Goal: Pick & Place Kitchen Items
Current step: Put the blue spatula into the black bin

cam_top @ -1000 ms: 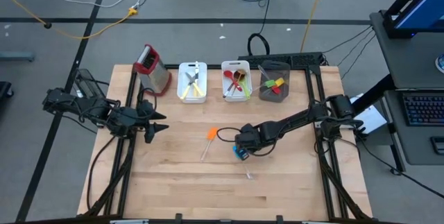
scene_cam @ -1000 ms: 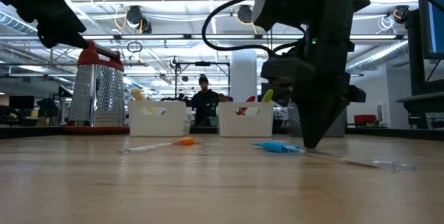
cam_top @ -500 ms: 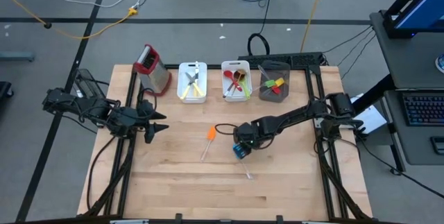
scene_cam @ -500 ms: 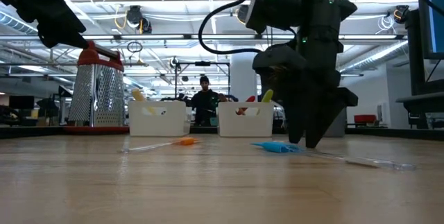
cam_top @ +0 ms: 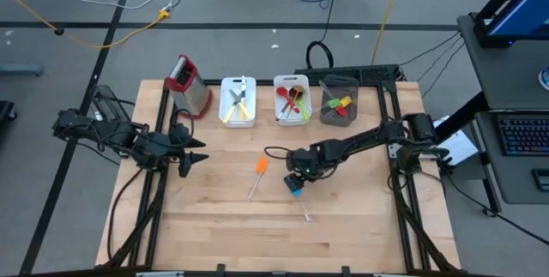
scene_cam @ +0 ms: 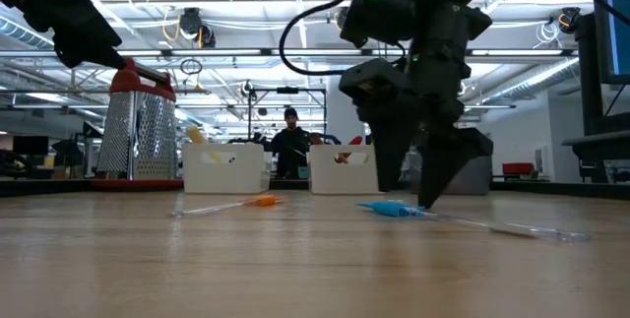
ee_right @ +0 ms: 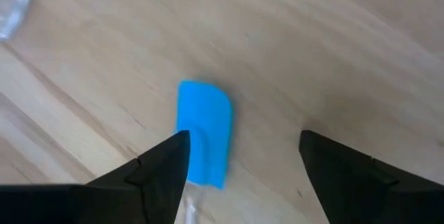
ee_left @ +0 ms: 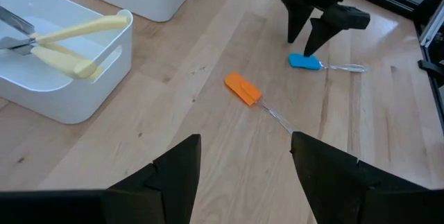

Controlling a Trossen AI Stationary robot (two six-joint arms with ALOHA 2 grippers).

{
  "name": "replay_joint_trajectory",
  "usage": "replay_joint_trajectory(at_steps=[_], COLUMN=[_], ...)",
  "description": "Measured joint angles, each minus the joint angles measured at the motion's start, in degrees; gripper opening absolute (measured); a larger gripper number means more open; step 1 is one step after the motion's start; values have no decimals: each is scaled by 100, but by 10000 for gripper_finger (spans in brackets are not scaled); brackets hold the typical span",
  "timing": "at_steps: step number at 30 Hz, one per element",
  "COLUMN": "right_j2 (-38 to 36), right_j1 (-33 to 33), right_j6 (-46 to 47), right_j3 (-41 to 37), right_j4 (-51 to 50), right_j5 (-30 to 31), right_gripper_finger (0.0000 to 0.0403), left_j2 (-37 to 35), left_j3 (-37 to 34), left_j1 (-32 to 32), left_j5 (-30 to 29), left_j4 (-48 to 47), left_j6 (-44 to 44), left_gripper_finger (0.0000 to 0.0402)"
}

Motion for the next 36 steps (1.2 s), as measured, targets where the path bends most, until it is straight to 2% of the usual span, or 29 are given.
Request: replay_joint_trajectory(at_steps=[5, 10, 19, 29, 36], right_j2=[25, 25, 315, 449, 723], right_j1=[187, 311, 618, 898, 1067], right_j6=[89, 221, 458, 583, 300], right_j3=[-7, -4, 28, 28, 28], right_j4=[722, 755, 828, 425, 116], right_j5=[189, 425, 226, 58, 347], right_gripper_finger=[265, 267, 267, 267, 243], left_j2=[0, -2, 0, 0, -2], left_j3=[0, 0, 0, 0, 0], left_j1=[0, 0, 0, 0, 1], left_j5=[0, -2, -2, -2, -2], left_j4=[0, 0, 0, 0, -1], left_j6=[19, 55, 46, 20, 17], left_gripper_finger=[230, 230, 230, 230, 230])
